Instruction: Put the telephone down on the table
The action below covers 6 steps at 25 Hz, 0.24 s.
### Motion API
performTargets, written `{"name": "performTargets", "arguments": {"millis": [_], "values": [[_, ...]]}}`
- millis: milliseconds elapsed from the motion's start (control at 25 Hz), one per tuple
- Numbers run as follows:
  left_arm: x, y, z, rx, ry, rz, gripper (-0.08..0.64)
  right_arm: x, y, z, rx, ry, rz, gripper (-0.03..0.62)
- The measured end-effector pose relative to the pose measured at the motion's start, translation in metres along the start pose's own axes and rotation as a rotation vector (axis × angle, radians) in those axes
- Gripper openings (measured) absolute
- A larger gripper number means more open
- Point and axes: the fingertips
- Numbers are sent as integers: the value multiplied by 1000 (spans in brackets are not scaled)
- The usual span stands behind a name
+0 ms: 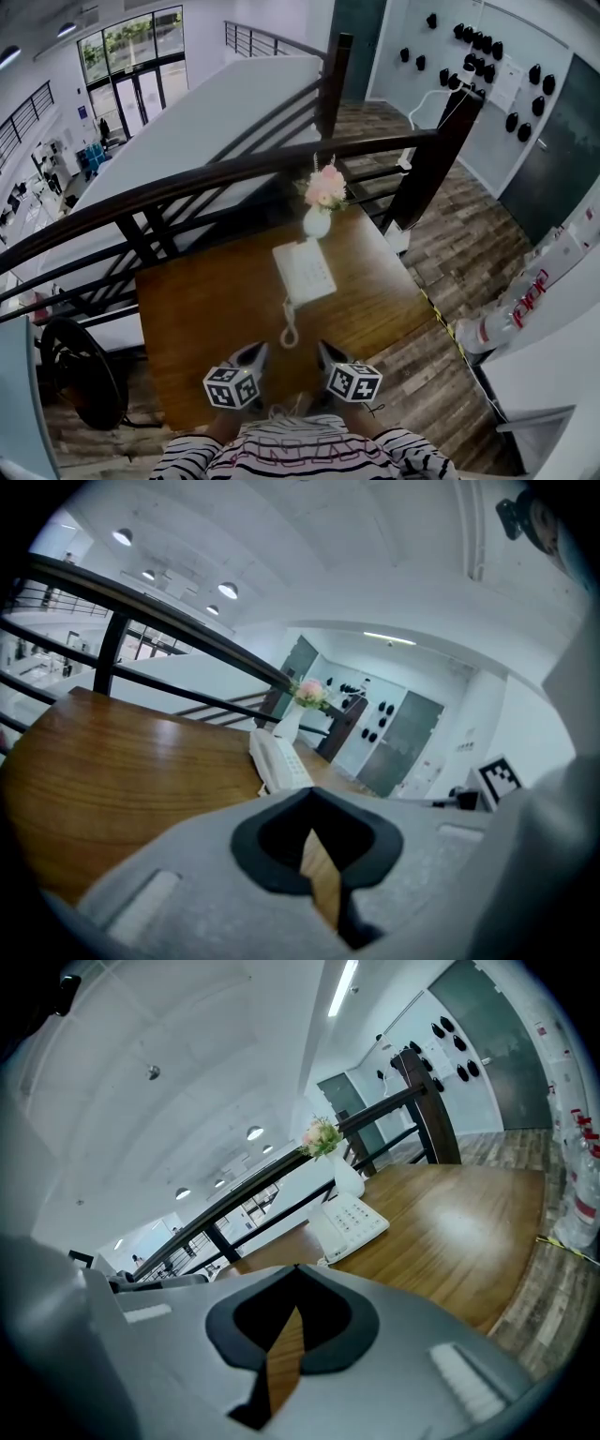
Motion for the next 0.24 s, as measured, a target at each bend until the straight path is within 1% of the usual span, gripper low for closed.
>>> {"name": "performTargets", "arguments": {"millis": [240], "values": [[-10,-4,2,17,-18,-8,2,-2,-12,5,3,-3,-9,-2]]}}
Point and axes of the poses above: the fingertips, and each gripper's own axes: x backward along the fingers, z to its right, y out of its underside, and after that the axes turned 3 degrees about y, right-handed
